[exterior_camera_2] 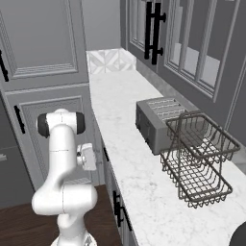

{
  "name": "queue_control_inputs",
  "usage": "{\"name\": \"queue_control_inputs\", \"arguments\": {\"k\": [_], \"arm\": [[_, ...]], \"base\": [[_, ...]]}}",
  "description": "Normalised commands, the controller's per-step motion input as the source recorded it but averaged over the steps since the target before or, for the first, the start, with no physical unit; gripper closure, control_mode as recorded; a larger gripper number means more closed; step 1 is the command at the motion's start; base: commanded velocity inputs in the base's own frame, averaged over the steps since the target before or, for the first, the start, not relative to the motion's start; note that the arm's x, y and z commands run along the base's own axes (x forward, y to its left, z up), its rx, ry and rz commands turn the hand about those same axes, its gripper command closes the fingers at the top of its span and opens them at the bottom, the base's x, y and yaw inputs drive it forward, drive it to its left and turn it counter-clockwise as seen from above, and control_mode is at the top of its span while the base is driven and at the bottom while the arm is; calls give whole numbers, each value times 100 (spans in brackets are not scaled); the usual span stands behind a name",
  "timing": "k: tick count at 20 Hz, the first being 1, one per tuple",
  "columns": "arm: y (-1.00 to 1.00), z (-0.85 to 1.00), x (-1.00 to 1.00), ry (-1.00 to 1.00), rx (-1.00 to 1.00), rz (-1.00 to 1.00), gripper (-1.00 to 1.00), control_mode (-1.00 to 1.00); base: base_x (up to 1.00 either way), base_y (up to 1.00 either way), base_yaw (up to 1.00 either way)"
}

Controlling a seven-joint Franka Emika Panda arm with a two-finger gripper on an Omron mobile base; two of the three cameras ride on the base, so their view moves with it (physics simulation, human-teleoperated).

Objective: Take a straw from the drawer in front and place it inside the glass cup on the dining counter.

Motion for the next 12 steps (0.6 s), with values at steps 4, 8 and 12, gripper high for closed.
{"name": "queue_control_inputs", "arguments": {"k": [4, 8, 12], "arm": [[-17, -26, 37, 1, 3, 7, -100, -100], [-6, -20, 53, 0, 8, 11, -100, -100], [0, -26, 59, 5, 10, 13, -100, -100]], "base": [[0, 0, 0], [0, 0, 0], [0, 0, 0]]}}
